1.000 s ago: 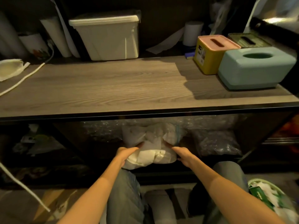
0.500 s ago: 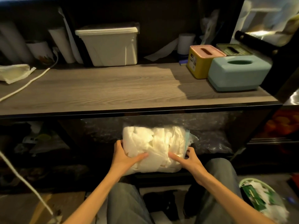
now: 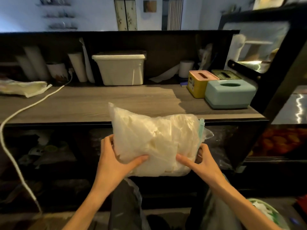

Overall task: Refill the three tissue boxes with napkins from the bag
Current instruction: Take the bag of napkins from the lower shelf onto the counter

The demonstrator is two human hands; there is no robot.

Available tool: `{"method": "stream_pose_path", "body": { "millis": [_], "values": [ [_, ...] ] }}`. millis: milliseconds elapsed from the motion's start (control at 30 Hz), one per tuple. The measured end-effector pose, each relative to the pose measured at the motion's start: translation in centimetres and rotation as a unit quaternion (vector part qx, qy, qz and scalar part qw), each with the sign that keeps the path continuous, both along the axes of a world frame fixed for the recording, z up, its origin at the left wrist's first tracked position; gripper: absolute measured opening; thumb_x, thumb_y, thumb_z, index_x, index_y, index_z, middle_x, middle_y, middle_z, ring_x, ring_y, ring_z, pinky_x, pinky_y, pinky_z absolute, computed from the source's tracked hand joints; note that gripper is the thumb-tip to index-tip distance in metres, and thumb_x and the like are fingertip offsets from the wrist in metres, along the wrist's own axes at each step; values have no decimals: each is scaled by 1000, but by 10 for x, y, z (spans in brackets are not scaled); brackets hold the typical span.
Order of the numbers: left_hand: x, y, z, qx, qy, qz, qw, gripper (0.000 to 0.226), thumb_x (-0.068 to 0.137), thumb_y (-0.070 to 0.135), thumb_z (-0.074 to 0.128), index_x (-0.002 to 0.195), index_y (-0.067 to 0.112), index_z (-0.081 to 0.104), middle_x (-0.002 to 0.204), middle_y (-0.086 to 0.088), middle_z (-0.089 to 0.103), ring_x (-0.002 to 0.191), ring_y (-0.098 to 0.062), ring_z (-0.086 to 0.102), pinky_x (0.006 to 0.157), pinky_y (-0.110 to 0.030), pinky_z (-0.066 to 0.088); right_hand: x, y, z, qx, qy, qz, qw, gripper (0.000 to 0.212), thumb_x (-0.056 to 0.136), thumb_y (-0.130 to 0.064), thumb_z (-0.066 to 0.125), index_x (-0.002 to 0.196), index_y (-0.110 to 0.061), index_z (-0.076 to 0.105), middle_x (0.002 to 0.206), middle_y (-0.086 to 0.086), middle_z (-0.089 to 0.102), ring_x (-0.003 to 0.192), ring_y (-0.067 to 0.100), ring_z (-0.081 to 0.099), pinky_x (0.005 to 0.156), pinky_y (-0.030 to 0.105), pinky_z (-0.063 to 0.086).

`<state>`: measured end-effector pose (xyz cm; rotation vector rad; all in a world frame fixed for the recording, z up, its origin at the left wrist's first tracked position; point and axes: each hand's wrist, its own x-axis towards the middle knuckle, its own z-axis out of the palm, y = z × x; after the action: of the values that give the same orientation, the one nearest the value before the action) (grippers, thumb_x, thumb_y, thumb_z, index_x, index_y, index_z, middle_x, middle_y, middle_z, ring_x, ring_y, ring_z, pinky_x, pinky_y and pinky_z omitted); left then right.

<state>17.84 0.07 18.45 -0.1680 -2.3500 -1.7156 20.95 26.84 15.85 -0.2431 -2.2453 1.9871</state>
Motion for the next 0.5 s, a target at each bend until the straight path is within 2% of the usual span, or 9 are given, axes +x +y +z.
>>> {"method": "stream_pose_path", "body": {
  "millis": [67, 200, 267, 333, 433, 500],
  "values": [
    [-10, -1, 27, -12, 19, 6, 1000, 107, 39, 55, 93, 128, 37, 37, 128, 17, 45, 115, 2, 50, 91, -27, 48, -11, -1, 19, -5, 16, -1, 1000, 89, 58, -51, 90, 132, -29, 46, 121, -14, 65, 98, -8, 66, 73, 13, 54],
    [-53, -1, 89, -47, 35, -9, 998, 110, 39, 61, 90, 132, 34, 36, 134, 10, 44, 120, -9, 49, 96, -35, 48, -50, -1, 60, -37, 47, -13, 998, 103, 56, -60, 91, 140, -28, 43, 126, -11, 64, 113, 9, 65, 93, 33, 56],
    [-81, 4, 122, -80, 57, -19, 995, 115, 42, 60, 88, 139, 28, 37, 134, 7, 42, 121, -11, 47, 98, -38, 49, -74, -1, 78, -58, 53, -15, 997, 104, 56, -64, 92, 140, -26, 44, 127, -7, 67, 112, 13, 68, 94, 41, 59],
    [-117, 10, 151, -111, 53, -43, 991, 114, 44, 63, 89, 142, 27, 41, 134, 5, 44, 120, -13, 49, 100, -39, 48, -99, 0, 91, -82, 56, -14, 995, 109, 56, -68, 92, 145, -25, 45, 129, -5, 68, 112, 14, 70, 90, 41, 61],
    [-177, 21, 189, -134, 24, -137, 981, 92, 56, 64, 90, 136, 36, 52, 129, 9, 61, 117, -12, 60, 101, -46, 52, -133, 2, 100, -149, 61, -10, 987, 108, 62, -64, 91, 150, -29, 41, 132, -6, 68, 118, 14, 67, 94, 45, 59],
    [-210, 39, 208, -177, 39, -192, 965, 69, 70, 54, 85, 131, 38, 56, 123, 13, 65, 113, -9, 61, 103, -41, 50, -149, 1, 103, -182, 49, 0, 982, 97, 70, -60, 88, 151, -35, 41, 133, -10, 67, 123, 15, 63, 102, 49, 54]
  ]
}}
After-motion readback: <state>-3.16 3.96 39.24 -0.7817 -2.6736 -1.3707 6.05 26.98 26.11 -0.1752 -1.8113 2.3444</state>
